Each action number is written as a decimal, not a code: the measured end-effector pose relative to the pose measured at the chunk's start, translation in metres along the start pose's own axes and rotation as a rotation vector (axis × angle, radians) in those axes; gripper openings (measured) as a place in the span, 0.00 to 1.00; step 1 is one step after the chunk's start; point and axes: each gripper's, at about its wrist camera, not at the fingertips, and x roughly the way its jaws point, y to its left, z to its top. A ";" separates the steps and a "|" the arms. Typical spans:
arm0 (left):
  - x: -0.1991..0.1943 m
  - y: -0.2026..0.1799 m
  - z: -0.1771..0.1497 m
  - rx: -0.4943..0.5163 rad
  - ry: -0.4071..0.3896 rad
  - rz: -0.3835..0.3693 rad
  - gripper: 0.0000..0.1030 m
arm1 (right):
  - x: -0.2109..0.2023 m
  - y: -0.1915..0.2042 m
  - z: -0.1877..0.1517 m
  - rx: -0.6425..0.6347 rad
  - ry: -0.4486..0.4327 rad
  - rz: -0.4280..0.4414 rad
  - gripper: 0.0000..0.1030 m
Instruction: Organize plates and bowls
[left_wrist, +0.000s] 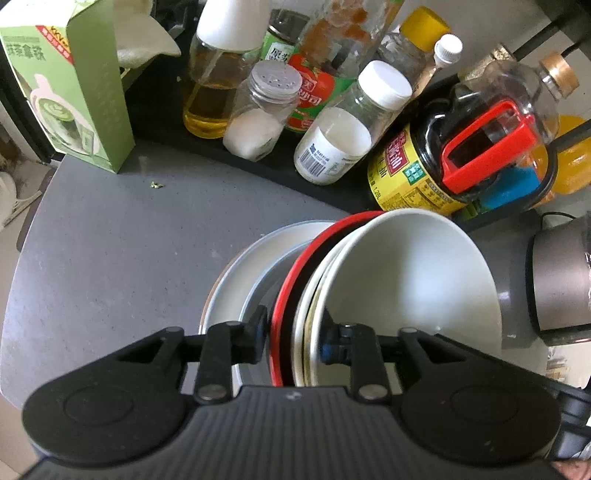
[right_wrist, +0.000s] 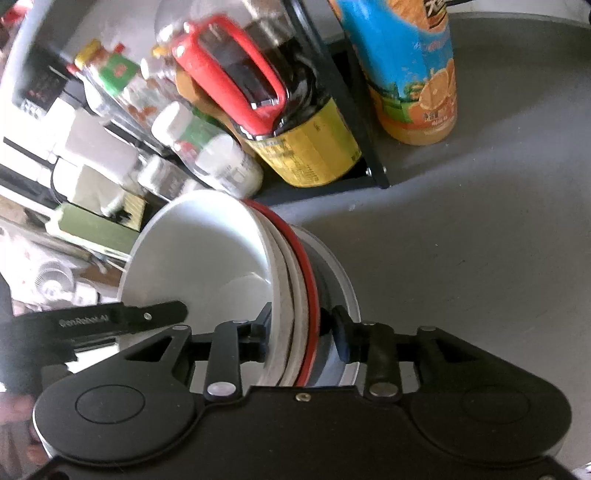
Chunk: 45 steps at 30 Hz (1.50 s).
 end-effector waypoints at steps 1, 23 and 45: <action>-0.002 -0.002 -0.001 0.007 -0.001 0.010 0.30 | -0.005 0.000 0.000 -0.005 -0.011 0.015 0.35; -0.070 -0.079 -0.054 0.016 -0.258 0.184 0.82 | -0.101 -0.082 -0.004 -0.082 -0.123 0.089 0.96; -0.125 -0.160 -0.136 0.037 -0.425 0.161 1.00 | -0.197 -0.116 -0.043 -0.138 -0.306 0.005 1.00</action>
